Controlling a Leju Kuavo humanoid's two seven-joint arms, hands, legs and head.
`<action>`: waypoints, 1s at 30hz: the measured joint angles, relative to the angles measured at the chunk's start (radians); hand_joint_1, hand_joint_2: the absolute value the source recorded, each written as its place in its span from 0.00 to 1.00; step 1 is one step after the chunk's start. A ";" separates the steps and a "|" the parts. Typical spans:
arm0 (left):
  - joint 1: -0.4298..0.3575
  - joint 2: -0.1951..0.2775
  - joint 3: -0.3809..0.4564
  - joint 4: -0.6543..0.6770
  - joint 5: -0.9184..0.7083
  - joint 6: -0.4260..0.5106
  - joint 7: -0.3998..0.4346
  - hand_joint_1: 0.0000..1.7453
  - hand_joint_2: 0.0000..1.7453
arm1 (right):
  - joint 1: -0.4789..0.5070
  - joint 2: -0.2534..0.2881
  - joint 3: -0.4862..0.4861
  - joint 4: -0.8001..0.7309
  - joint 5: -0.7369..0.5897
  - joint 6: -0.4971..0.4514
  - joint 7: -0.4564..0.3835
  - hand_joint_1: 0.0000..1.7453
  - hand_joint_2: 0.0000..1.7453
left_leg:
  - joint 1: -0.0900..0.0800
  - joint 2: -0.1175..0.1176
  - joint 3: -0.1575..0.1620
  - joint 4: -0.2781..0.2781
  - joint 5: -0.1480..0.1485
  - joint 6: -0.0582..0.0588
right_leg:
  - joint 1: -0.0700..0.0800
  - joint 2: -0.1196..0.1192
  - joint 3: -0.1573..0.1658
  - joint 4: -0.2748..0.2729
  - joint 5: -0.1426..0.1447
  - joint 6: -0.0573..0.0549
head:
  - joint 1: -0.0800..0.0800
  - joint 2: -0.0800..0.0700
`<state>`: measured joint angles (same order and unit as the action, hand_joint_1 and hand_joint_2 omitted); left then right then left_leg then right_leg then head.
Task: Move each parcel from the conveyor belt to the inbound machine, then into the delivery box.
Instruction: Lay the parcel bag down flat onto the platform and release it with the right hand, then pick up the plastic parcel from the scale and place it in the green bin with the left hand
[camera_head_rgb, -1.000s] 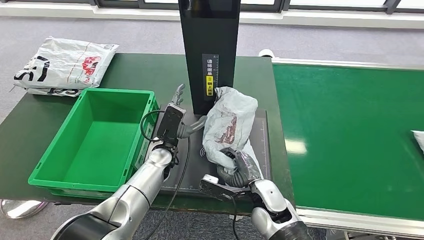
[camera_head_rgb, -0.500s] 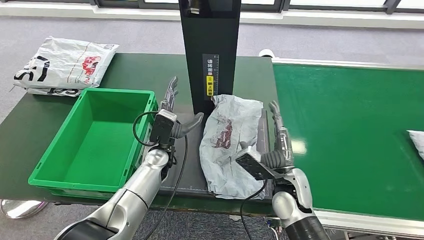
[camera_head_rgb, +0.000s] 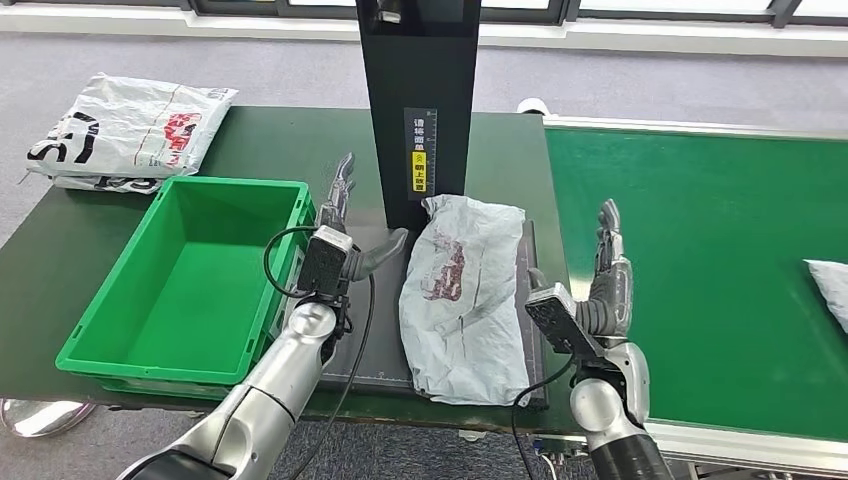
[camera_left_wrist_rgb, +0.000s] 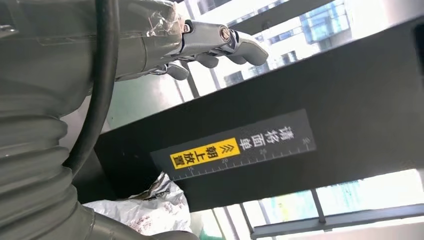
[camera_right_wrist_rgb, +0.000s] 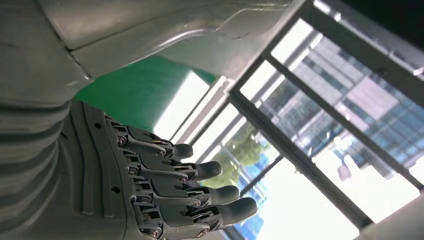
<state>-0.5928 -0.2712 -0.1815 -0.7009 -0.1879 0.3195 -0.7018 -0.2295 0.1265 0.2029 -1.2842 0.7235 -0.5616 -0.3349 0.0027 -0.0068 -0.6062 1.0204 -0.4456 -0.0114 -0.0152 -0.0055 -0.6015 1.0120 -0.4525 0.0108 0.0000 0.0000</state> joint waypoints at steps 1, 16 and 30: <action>0.006 0.000 -0.002 -0.011 -0.013 -0.004 0.000 0.00 1.00 | -0.005 0.001 -0.010 0.007 -0.031 -0.010 -0.021 0.00 1.00 | 0.000 0.000 0.000 0.000 0.000 0.000 | 0.000 0.000 0.000 0.000 0.000 0.000 | 0.000 0.000; -0.040 0.049 -0.274 0.191 -0.667 -0.159 0.417 0.00 1.00 | -0.027 0.004 -0.143 0.066 -0.365 0.052 -0.217 0.00 1.00 | 0.000 0.001 0.000 0.000 0.000 0.000 | 0.000 0.001 0.000 0.000 0.000 0.000 | 0.000 0.000; -0.142 0.062 -0.415 0.306 -0.787 -0.408 0.458 1.00 1.00 | 0.002 0.028 -0.143 -0.018 -0.282 0.089 -0.144 0.00 1.00 | 0.000 0.000 0.005 -0.001 0.000 0.000 | 0.000 0.000 0.006 0.000 0.000 0.000 | 0.000 0.000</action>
<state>-0.7343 -0.2097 -0.5962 -0.3953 -0.9752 -0.0889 -0.2435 -0.2271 0.1540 0.0603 -1.3022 0.4415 -0.4730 -0.4789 0.0025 -0.0067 -0.6009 1.0198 -0.4460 -0.0110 -0.0156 -0.0058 -0.5957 1.0120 -0.4527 0.0110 0.0000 0.0000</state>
